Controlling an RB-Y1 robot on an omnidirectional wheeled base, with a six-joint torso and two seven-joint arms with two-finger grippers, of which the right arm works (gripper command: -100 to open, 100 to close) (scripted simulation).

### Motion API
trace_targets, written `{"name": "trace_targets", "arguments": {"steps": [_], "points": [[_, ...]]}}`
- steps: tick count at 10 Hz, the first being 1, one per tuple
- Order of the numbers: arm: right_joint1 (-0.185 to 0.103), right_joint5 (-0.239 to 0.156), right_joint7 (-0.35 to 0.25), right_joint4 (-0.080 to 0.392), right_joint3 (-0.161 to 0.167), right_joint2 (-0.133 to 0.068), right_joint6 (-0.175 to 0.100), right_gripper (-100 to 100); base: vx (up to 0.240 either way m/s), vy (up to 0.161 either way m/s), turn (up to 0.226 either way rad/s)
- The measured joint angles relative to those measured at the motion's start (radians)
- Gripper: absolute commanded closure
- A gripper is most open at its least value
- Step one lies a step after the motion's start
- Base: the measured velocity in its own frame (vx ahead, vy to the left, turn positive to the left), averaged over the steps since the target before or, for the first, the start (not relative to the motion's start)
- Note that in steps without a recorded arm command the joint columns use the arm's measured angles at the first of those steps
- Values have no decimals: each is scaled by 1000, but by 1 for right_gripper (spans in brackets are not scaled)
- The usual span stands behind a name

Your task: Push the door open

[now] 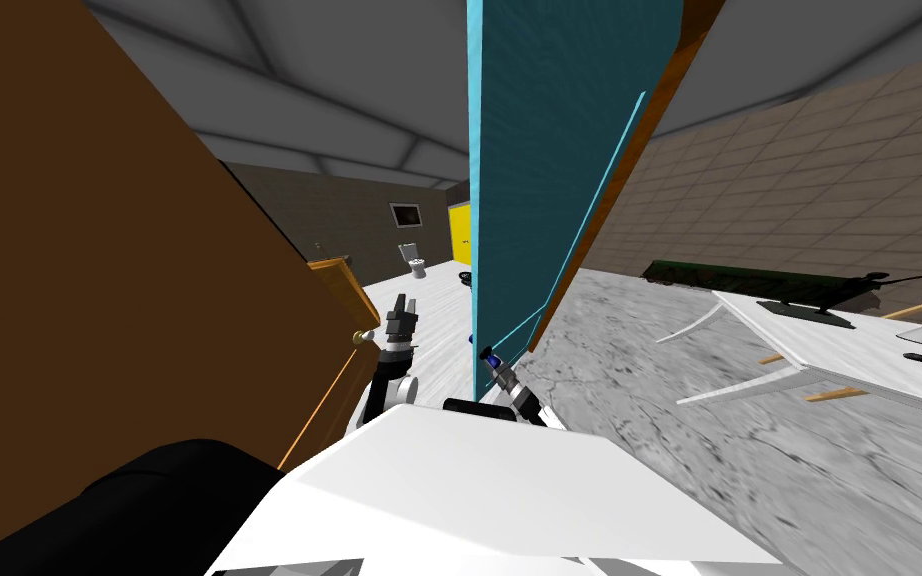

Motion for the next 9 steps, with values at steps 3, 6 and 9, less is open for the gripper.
{"name": "trace_targets", "arguments": {"steps": [3, 6, 9], "points": [[1, -22, -76, -4, 16, -10, 6, 100, 21, 25, -22], [-15, -53, -153, 19, 28, -17, 7, 100, 34, 33, -31], [-27, -77, -217, 35, 40, -20, 8, 100, 28, 27, -31]]}}
